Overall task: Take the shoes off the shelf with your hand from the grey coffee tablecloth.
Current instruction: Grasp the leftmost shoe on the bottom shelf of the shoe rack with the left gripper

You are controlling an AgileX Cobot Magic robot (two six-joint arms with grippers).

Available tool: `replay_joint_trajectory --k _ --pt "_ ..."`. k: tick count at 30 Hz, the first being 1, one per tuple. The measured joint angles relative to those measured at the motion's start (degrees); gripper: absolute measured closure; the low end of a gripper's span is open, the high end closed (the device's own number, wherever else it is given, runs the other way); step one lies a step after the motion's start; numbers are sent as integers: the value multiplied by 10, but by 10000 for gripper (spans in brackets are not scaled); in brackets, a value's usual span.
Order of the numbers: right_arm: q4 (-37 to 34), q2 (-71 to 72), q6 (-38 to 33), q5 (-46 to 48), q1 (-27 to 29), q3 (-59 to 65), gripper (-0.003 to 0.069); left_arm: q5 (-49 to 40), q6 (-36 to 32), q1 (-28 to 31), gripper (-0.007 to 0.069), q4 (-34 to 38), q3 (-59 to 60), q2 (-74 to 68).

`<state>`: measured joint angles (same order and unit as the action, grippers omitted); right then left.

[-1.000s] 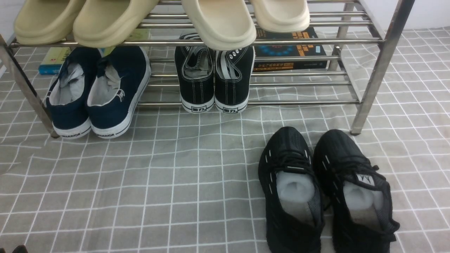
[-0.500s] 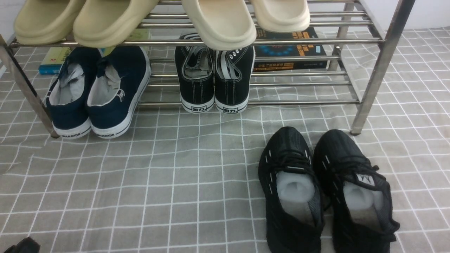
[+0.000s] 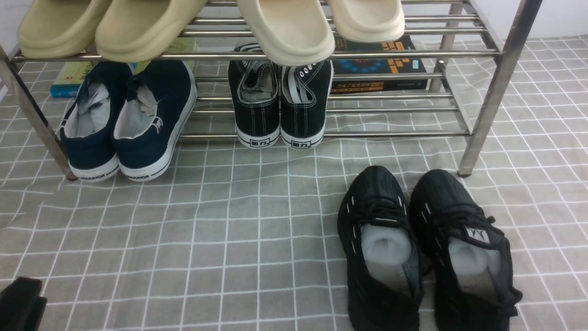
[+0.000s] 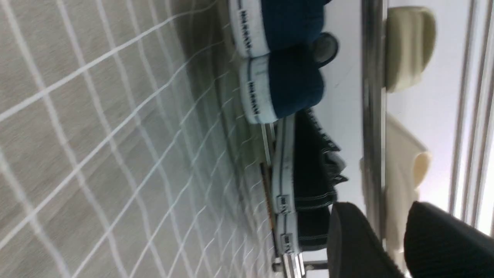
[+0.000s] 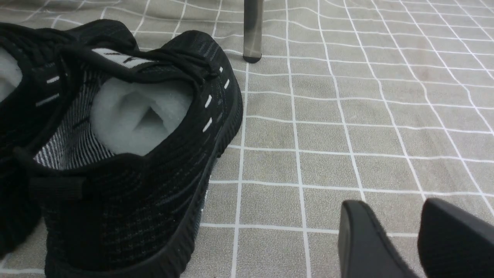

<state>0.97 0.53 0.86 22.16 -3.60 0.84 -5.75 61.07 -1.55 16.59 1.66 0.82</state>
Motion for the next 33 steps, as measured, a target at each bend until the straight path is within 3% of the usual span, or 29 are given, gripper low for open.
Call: replay_joint_trajectory --k 3,6,10,16,21,24,25,29,33 --pt "0 0 0 0 0 0 420 44 -19 0 389 0 0 0" --pt "0 0 0 0 0 0 420 91 -56 0 460 23 -2 -18" --pt "0 0 0 0 0 0 420 66 -128 0 595 41 -56 -136" --pt "0 0 0 0 0 0 420 5 -217 0 616 41 -185 -371" --pt "0 0 0 0 0 0 420 35 -247 1 518 43 -273 -531" --pt "0 0 0 0 0 0 420 38 -253 5 390 43 -328 -610" --pt "0 0 0 0 0 0 420 29 -258 14 297 43 -370 -649" --pt "0 0 0 0 0 0 420 -39 -282 52 135 43 -448 -706" --pt "0 0 0 0 0 0 420 -127 -300 85 71 29 -521 -754"
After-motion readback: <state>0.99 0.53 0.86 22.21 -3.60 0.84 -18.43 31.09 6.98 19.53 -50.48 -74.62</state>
